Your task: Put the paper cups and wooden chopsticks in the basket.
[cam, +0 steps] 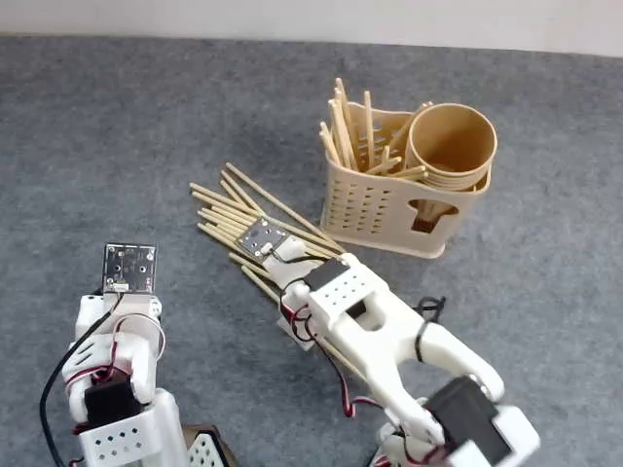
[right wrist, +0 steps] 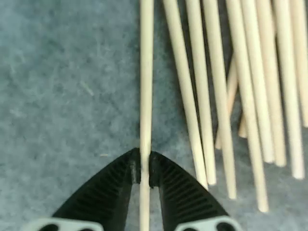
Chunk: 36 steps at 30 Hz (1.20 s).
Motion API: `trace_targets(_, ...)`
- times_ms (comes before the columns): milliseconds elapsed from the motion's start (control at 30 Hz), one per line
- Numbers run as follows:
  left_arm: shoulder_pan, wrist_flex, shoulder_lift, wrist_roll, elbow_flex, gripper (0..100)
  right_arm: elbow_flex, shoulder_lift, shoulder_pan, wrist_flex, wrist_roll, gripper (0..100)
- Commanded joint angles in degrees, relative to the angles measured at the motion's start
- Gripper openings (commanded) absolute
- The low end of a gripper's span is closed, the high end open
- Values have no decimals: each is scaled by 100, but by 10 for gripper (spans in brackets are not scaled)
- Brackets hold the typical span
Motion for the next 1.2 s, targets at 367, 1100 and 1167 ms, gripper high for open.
trace_targets(367, 66, -105, -57, -44, -48, 88, 708, -3354, -66, 101, -79, 6)
trace_targets(1100, 479, -273, -31, -9, 365, 88, 2308, -6510, 374, -1684, -1890, 7)
trace_targets(1167, 629, -202, -31, -9, 365, 88, 2369, -6598, 382, -1780, -1890, 7)
